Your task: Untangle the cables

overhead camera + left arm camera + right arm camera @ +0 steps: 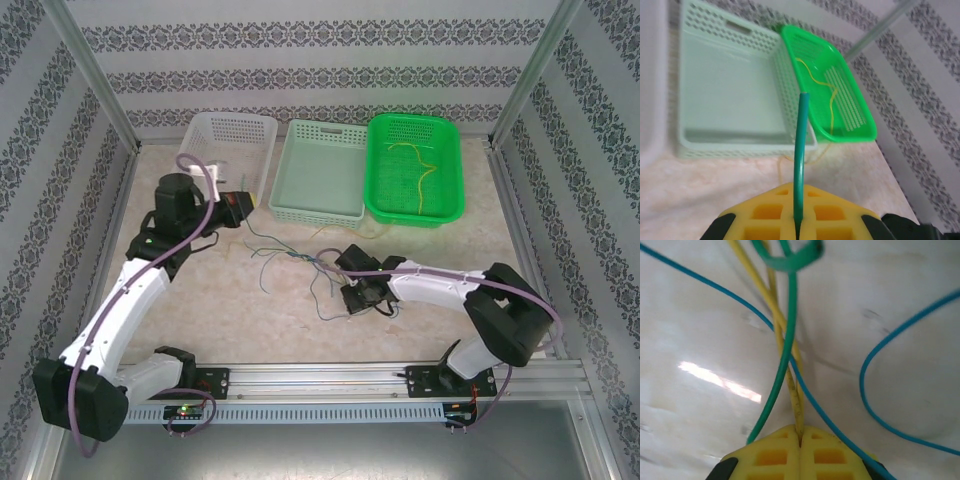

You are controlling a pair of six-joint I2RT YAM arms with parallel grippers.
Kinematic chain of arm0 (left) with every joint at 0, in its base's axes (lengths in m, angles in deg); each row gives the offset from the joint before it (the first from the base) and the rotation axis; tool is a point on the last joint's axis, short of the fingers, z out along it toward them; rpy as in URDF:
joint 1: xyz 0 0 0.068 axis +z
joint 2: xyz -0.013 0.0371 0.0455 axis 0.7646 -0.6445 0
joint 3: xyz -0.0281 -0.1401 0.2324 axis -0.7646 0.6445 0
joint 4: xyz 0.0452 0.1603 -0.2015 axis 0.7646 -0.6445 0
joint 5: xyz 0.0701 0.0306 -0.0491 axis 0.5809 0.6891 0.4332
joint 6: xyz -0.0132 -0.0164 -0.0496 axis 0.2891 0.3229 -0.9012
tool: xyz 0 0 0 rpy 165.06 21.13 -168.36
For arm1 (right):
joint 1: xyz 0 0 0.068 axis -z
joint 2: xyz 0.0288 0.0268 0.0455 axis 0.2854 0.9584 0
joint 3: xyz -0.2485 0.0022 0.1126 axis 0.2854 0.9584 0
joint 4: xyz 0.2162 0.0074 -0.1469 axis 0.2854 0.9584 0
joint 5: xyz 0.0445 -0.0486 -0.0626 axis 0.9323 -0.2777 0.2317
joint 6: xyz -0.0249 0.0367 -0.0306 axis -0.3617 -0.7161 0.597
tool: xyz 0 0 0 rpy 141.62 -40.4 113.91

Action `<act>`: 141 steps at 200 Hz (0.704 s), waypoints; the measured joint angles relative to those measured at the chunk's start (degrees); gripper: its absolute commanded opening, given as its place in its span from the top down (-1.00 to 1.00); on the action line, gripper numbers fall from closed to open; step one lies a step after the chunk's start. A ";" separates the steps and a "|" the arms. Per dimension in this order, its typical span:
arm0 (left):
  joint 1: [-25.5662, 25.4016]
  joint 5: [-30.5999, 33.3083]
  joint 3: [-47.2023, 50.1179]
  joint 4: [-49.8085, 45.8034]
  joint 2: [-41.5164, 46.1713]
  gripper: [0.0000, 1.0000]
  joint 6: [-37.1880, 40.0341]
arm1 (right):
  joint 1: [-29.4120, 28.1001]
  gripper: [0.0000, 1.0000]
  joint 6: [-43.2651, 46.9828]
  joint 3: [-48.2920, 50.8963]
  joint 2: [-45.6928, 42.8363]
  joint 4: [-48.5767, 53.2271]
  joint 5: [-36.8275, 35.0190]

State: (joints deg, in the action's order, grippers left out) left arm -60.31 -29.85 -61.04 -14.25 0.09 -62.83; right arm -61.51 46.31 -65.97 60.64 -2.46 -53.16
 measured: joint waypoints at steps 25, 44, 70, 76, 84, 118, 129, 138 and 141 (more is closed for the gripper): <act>4.50 0.26 -1.79 -2.40 2.12 1.00 0.55 | 3.89 1.00 -0.98 3.63 -5.92 0.74 -0.15; 6.38 0.42 -1.81 -3.28 3.37 1.00 0.52 | 5.92 1.00 -1.46 5.42 -10.49 0.94 -0.15; 7.78 0.98 -1.53 -3.32 4.13 1.00 0.26 | 6.58 1.00 -2.16 6.14 -12.15 1.62 -0.04; 8.11 1.20 -1.53 -3.37 4.33 1.00 0.24 | 6.56 1.00 -2.38 6.21 -12.02 1.77 -0.04; 8.66 1.38 -1.53 -3.43 4.57 1.00 0.26 | 6.58 1.00 -2.60 6.25 -11.74 2.01 -0.07; 10.86 1.44 -3.72 -6.21 5.07 1.00 0.59 | 6.58 1.00 -2.99 6.25 -8.87 2.23 -0.20; 10.93 1.01 -4.94 -6.64 5.09 1.00 0.68 | 6.58 1.00 -2.99 6.25 -8.44 2.21 -0.22; 10.93 0.72 -5.42 -6.71 5.31 1.00 0.76 | 6.58 1.00 -2.97 6.25 -8.41 2.25 -0.26; 10.93 0.63 -5.44 -6.71 5.46 1.00 0.79 | 6.58 1.00 -2.99 6.25 -8.41 2.25 -0.35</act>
State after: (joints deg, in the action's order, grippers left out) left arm -49.38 -29.21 -66.48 -20.96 5.55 -62.04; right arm -54.93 43.32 -59.72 52.23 -0.21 -53.51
